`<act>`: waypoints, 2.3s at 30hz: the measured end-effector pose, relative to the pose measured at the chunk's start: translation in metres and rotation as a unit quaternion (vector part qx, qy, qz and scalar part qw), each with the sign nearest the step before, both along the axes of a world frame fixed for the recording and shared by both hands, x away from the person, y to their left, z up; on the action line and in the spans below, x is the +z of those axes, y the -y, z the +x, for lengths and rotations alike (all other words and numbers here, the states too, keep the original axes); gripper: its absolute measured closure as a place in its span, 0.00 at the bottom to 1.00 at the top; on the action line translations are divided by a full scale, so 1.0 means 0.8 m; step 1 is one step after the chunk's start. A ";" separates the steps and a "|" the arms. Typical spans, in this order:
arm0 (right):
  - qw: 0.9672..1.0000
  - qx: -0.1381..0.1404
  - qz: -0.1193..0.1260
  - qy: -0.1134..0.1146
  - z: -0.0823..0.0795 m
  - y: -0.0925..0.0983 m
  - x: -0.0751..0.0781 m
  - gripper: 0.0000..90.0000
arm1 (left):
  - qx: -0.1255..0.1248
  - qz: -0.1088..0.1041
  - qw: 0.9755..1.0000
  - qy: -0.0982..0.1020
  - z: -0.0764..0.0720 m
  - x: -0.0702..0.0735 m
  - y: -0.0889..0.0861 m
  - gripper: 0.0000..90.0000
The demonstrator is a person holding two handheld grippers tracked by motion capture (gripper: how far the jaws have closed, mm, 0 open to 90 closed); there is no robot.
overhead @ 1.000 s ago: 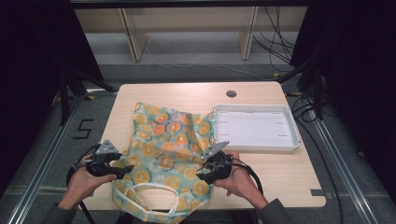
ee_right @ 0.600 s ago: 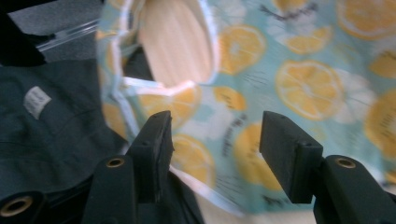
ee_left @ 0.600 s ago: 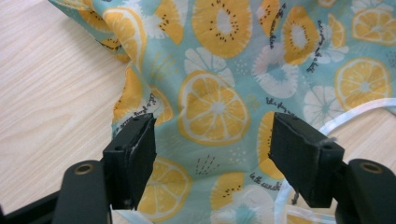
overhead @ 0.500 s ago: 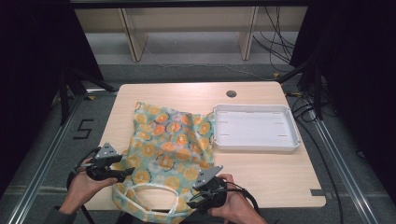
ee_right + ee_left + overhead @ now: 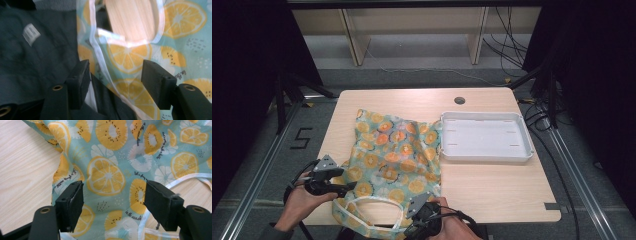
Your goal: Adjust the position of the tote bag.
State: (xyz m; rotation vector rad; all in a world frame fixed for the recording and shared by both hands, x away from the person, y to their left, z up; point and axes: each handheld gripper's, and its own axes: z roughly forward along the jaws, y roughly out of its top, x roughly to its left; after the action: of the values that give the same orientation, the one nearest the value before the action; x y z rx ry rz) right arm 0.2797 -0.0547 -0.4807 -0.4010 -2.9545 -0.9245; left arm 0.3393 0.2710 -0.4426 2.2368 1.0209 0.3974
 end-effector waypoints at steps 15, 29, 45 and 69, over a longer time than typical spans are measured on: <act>0.999 0.040 -0.022 0.013 0.007 0.006 -0.005 1.00 | 0.002 -0.004 1.000 -0.001 0.002 0.001 0.002 0.34; 0.998 0.065 -0.012 0.019 -0.013 -0.018 -0.014 0.69 | 0.000 -0.006 1.000 -0.005 0.002 -0.001 0.003 0.34; 0.995 0.099 -0.032 0.004 -0.015 -0.021 -0.022 1.00 | 0.002 -0.011 1.000 -0.004 0.002 -0.003 0.005 0.34; 0.996 0.027 0.084 -0.003 0.028 0.006 0.035 1.00 | -0.006 -0.016 1.000 0.003 -0.001 0.007 0.003 0.34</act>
State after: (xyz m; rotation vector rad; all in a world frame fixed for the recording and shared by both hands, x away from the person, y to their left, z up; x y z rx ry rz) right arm 0.3020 -0.0598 -0.4527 -0.3155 -2.8371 -1.1503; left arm 0.3385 0.2682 -0.4371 2.2111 1.0025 0.3793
